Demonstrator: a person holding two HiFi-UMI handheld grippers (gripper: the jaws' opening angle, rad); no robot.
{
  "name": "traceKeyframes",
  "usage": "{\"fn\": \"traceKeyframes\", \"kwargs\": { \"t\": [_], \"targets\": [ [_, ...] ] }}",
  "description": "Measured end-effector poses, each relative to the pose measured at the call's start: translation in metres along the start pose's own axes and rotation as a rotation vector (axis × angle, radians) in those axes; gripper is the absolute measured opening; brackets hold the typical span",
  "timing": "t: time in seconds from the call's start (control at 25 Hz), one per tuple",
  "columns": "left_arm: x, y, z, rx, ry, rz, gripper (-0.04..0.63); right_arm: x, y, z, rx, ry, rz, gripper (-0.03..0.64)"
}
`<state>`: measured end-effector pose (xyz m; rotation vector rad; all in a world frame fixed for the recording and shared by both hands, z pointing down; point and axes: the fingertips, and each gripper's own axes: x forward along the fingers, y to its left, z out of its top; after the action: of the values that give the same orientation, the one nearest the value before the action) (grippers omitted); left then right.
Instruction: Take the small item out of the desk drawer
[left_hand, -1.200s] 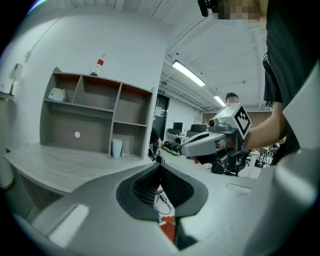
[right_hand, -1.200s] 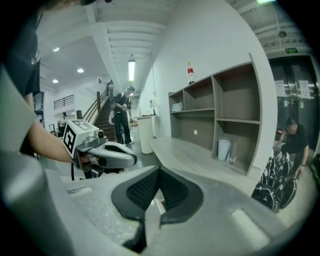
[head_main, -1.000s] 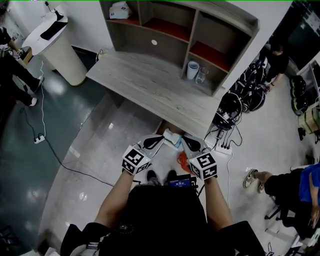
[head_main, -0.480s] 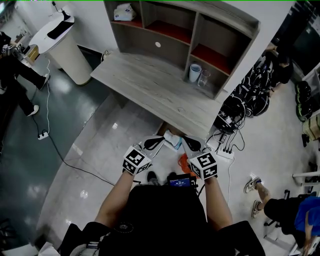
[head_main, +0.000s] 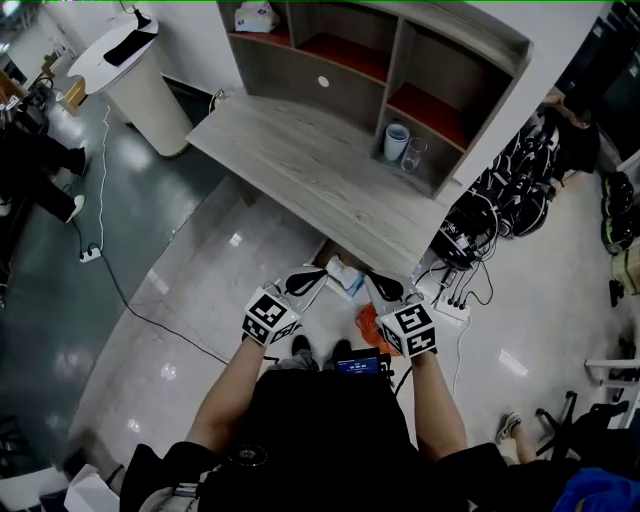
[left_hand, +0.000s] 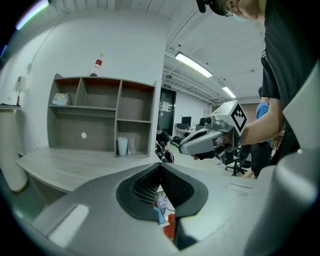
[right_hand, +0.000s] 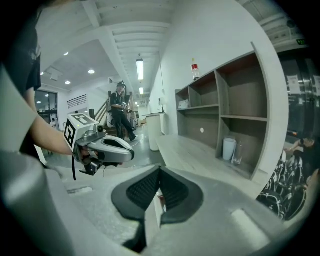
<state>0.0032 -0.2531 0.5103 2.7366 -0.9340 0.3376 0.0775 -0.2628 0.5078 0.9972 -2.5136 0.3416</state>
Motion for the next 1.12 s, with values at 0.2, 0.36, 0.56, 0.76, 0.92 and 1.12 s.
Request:
{"fn": "traceKeyframes", "kwargs": {
  "t": [0.2, 0.36, 0.56, 0.76, 0.92, 1.12],
  "targets": [
    [0.009, 0.008, -0.006, -0.004, 0.023, 0.045, 0.003, 0.011, -0.007, -0.016, -0.047, 0.063, 0.060, 0.003],
    [0.016, 0.018, -0.025, -0.018, 0.043, 0.076, 0.003, 0.033, -0.006, -0.035, -0.093, 0.122, 0.091, 0.003],
    [0.025, 0.029, -0.056, -0.053, 0.079, 0.067, 0.003, 0.070, 0.002, -0.069, -0.151, 0.239, 0.108, 0.003],
    [0.038, 0.045, -0.087, -0.067, 0.107, 0.065, 0.003, 0.105, 0.006, -0.105, -0.245, 0.343, 0.124, 0.006],
    [0.042, 0.059, -0.112, -0.091, 0.122, 0.054, 0.003, 0.135, 0.006, -0.131, -0.261, 0.405, 0.122, 0.027],
    [0.047, 0.075, -0.135, -0.111, 0.140, 0.040, 0.003, 0.168, 0.000, -0.167, -0.278, 0.488, 0.120, 0.052]
  ]
}}
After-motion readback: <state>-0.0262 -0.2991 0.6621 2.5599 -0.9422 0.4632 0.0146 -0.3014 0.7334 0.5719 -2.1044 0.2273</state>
